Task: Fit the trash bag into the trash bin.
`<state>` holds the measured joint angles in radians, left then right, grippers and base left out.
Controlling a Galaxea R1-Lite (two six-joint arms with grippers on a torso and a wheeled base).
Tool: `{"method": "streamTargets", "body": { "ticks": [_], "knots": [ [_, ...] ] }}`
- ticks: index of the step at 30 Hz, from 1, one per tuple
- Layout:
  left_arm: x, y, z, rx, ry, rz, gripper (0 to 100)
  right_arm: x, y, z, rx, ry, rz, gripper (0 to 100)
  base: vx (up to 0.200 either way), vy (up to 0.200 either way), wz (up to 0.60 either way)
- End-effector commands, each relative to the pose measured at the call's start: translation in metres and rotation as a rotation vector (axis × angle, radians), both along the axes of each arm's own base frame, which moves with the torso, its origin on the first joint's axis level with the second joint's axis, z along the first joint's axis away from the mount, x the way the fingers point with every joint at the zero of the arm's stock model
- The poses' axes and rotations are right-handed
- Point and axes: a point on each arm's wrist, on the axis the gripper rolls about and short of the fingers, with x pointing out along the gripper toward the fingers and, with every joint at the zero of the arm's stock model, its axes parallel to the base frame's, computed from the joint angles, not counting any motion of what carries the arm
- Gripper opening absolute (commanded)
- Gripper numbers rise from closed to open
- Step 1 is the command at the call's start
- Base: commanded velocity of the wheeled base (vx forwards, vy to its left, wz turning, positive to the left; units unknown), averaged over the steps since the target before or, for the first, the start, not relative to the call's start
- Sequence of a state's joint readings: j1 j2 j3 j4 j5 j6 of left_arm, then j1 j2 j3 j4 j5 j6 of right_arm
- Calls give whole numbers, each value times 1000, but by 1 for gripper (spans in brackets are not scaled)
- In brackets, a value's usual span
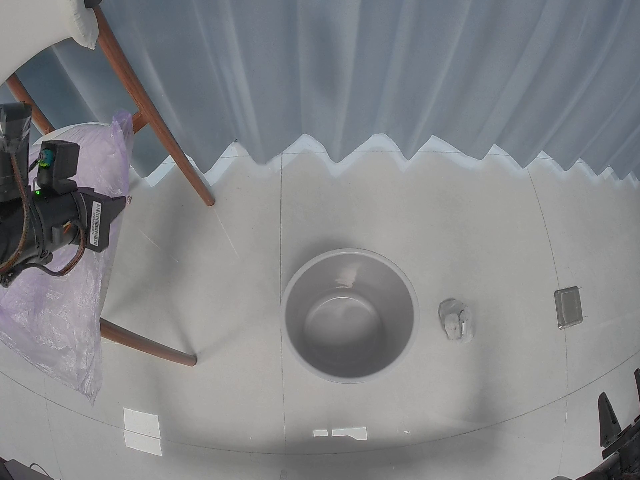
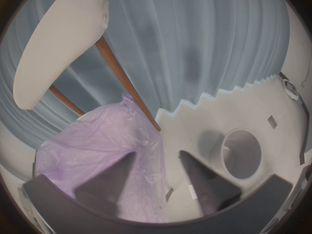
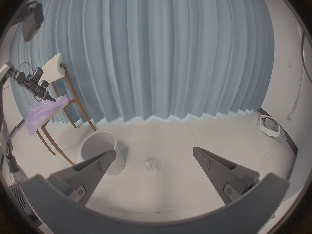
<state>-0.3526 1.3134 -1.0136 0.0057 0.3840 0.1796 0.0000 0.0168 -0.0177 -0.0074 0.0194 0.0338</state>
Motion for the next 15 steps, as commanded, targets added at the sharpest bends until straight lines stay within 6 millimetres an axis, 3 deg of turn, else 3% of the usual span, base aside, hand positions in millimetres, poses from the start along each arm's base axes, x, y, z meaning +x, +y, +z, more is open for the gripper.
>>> {"method": "streamTargets", "body": {
  "ticks": [1, 10, 15],
  "knots": [
    [13, -15, -6, 55, 27, 19, 100, 0, 0, -5, 0, 2, 1, 100, 0, 0, 0],
    [34, -19, -30, 182, 111, 128, 100, 0, 0, -5, -2, 2, 1, 100, 0, 0, 0],
    [45, -9, -38, 205, 141, 174, 100, 0, 0, -5, 0, 2, 1, 100, 0, 0, 0]
  ]
}}
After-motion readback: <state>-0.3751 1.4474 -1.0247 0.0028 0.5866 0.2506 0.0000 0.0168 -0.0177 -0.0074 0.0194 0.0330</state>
